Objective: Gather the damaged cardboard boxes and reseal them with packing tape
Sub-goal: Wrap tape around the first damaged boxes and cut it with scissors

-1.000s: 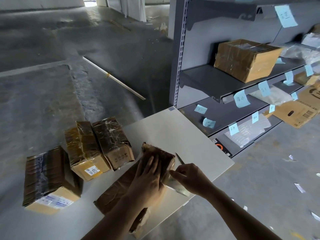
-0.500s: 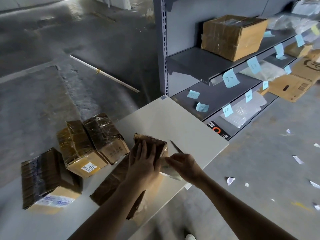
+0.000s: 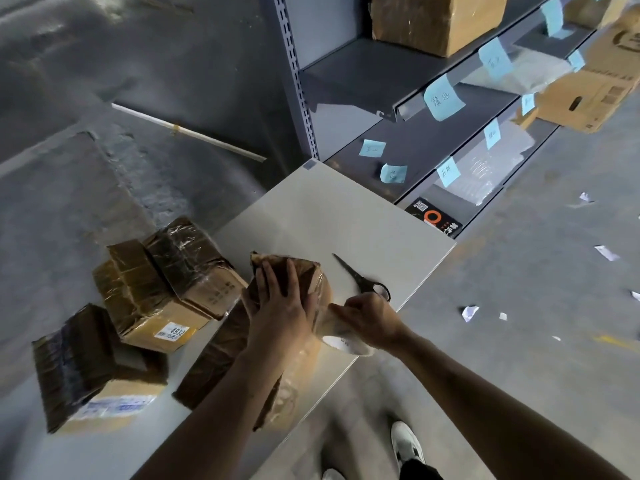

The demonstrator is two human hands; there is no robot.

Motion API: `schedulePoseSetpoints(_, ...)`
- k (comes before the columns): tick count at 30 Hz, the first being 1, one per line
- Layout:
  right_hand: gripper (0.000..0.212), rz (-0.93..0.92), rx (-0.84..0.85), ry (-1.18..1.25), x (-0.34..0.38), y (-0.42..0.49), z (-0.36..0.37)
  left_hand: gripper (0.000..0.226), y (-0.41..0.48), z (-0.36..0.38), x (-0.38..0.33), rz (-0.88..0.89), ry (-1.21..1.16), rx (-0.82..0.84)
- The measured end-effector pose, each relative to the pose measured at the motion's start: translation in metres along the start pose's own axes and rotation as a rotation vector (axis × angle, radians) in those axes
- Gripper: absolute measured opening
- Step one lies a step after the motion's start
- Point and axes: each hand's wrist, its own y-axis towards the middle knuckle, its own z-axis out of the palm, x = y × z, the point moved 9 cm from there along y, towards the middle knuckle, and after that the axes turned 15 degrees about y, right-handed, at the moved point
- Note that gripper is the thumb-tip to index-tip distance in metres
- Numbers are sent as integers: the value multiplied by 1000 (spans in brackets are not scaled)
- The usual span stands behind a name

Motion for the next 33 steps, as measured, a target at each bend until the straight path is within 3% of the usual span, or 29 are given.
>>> schedulePoseSetpoints(7,58,163,-79,-125,-23,6,12,81,-1,3,-9,-65,21,-31)
schedulePoseSetpoints(15,55,-42,1,121,-24,-10,7,95,2,4,-3,-108,-2,-98)
schedulePoseSetpoints(20,54,-109,-17,122,-5,-10,6,86,-1,6,-10,-83,18,-118)
schedulePoseSetpoints(24,59,-38,55,-123,-21,-8,12,77,-1,6,-11,-81,19,-144)
schedulePoseSetpoints(27,60,28,-31,-98,-44,-6,7,75,-1,2,-9,-74,15,-220)
schedulePoseSetpoints(33,49,57,40,-97,-41,-7,13,93,-2,0,-9,-88,58,-267)
